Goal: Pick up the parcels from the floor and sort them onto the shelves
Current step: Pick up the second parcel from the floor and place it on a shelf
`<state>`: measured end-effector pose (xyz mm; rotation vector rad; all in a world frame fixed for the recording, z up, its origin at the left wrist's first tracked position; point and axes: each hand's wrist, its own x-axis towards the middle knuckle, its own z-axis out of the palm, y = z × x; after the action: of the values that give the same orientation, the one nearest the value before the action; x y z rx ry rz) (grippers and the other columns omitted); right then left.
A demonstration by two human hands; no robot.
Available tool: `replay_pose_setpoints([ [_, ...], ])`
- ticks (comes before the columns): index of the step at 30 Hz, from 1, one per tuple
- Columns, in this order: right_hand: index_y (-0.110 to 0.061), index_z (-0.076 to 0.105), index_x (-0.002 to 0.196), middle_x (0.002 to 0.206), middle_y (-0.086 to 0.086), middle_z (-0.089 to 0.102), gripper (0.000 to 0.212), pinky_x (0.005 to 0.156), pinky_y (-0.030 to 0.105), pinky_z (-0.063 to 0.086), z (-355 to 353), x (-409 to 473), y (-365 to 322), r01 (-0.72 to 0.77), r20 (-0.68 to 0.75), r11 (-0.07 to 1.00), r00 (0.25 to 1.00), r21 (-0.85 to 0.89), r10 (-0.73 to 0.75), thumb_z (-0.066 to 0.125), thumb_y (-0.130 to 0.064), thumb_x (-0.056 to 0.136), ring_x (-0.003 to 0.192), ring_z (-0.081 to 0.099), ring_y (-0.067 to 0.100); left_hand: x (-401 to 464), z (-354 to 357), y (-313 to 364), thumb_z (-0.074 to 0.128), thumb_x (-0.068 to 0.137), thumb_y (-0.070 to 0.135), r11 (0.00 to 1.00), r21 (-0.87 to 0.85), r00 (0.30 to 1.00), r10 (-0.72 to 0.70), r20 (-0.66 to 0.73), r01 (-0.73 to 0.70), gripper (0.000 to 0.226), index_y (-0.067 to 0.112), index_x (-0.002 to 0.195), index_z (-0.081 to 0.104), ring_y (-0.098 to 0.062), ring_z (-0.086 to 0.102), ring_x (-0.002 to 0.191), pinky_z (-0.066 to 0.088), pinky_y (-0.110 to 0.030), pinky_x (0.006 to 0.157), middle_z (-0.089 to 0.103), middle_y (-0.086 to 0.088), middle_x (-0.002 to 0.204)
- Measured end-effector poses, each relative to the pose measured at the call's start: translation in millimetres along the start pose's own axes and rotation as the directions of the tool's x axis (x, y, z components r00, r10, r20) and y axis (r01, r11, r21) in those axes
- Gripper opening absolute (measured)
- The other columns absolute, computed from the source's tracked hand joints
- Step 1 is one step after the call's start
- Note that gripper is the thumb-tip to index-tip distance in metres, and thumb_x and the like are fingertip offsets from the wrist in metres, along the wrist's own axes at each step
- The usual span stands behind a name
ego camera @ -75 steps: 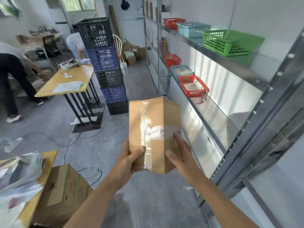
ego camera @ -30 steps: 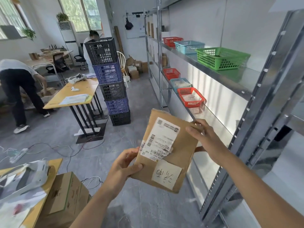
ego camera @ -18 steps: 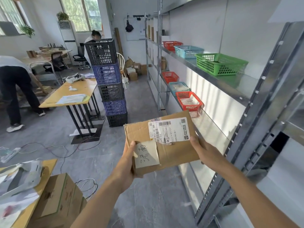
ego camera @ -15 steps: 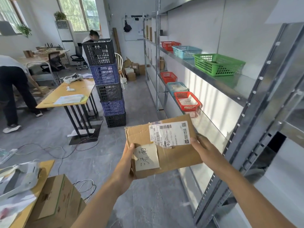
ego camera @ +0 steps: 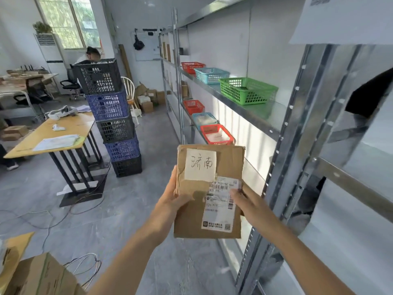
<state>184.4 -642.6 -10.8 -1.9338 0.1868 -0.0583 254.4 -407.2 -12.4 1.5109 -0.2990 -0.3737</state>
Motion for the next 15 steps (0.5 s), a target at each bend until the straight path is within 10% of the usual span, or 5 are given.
replay_pose_setpoints([
  [4,-0.055,0.035,0.152,0.115,-0.029,0.07,0.048,0.067,0.003,0.051,-18.7,-11.1,9.3,0.008,-0.113,1.0,0.994,0.014,-0.007,0.046,-0.046,0.106,0.091,0.066,-0.02,6.8,6.9,-4.2,0.057,0.104,0.008,0.995,0.083,0.992,-0.063,0.105,0.054,0.084,0.067,0.155,0.024,-0.01,0.072,0.12,0.053,-0.045,0.105,0.075,0.026,0.128],
  [9,-0.057,0.04,0.151,0.123,-0.02,0.075,0.052,0.094,0.039,0.062,-24.4,-25.7,2.1,0.058,-0.224,0.996,0.974,0.067,-0.041,0.051,-0.056,0.1,0.108,0.072,0.0,12.7,11.8,-2.8,0.078,0.092,0.024,0.999,0.0,0.998,-0.04,0.051,0.04,0.07,0.03,0.155,0.049,-0.021,0.069,0.126,0.051,-0.039,0.107,0.074,-0.002,0.137],
  [15,-0.062,0.044,0.14,0.109,-0.025,0.077,0.042,0.076,0.024,0.064,-15.6,-66.6,-14.1,0.061,-0.367,0.989,0.93,0.131,-0.008,0.051,-0.041,0.104,0.103,0.073,-0.004,13.9,20.0,7.5,0.055,0.105,0.039,0.998,-0.045,0.951,-0.037,0.306,0.053,0.043,0.042,0.148,0.056,-0.008,0.068,0.127,0.053,-0.037,0.103,0.073,0.015,0.137],
])
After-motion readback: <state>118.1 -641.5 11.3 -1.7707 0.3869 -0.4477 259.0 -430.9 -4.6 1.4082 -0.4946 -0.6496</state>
